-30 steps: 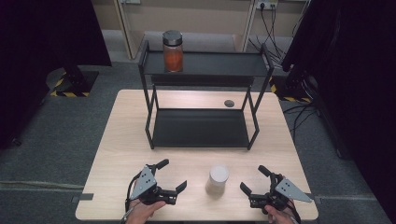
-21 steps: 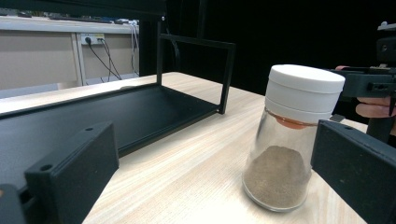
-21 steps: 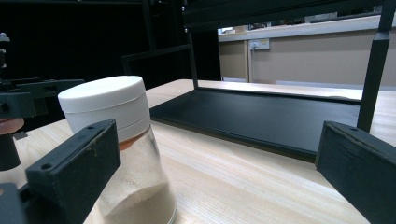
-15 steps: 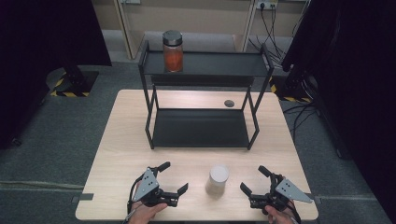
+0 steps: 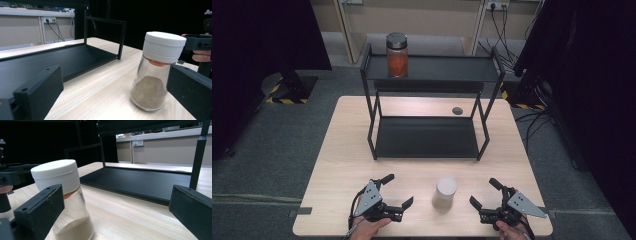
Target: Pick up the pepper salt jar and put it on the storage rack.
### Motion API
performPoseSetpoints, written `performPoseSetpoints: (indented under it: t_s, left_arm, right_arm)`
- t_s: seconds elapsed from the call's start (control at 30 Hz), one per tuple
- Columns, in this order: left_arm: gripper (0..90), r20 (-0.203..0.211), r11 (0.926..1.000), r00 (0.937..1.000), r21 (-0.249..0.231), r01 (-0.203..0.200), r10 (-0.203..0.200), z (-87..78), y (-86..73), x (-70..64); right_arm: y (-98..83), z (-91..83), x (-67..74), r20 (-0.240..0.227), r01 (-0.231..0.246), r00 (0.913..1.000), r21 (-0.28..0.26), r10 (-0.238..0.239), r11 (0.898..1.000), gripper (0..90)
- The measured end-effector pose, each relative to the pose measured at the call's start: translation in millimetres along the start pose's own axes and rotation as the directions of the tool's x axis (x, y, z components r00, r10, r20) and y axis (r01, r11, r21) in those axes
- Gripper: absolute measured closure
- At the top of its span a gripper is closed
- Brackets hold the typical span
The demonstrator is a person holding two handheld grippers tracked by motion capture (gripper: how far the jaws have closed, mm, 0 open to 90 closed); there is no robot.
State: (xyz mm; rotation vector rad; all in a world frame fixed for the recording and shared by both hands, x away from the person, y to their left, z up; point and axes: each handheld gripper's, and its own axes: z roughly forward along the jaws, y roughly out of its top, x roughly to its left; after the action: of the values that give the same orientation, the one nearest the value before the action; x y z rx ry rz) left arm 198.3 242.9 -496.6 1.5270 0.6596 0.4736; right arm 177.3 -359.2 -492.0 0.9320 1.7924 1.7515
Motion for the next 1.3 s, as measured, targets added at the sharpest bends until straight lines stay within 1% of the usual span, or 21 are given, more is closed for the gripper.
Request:
performPoseSetpoints:
  t_s: [0.3, 0.5, 0.8, 1.03, 1.23, 1.3]
  left_arm:
    - [0.2, -0.002, 1.0, 1.0, 0.0, 0.002, -0.002, -0.9, -0.7, 0.0]
    - [0.2, -0.008, 1.0, 1.0, -0.003, 0.002, -0.002, -2.7, -0.6, -0.2]
    - [0.2, -0.002, 1.0, 1.0, 0.003, 0.007, -0.007, -2.8, -2.6, -0.3]
    - [0.2, -0.003, 0.9999, 0.9999, 0.001, 0.015, -0.015, -3.6, -2.8, 0.6]
    - [0.2, -0.002, 0.9998, 0.9998, 0.003, 0.017, -0.017, -2.9, -3.4, 0.7]
    - [0.3, -0.004, 0.9998, 0.9998, 0.003, 0.018, -0.018, -3.3, -3.6, 0.7]
  right_arm:
    - [0.8, 0.3, 0.5, -0.008, 0.002, 1.0, 0.0, -0.002, 1.0, 0.3]
    - [2.5, 2.6, 3.5, -0.038, 0.012, 0.9992, 0.008, -0.012, 1.0, 0.3]
    - [6.4, 6.7, 10.7, -0.072, 0.045, 0.9964, 0.015, -0.044, 0.999, 0.3]
    - [9.3, 16.0, 17.1, -0.108, 0.078, 0.9914, 0.031, -0.074, 0.996, 0.4]
    - [11.0, 28.0, 21.8, -0.141, 0.098, 0.9859, 0.051, -0.09, 0.994, 0.4]
    - [11.0, 32.5, 23.0, -0.151, 0.097, 0.9845, 0.052, -0.088, 0.994, 0.5]
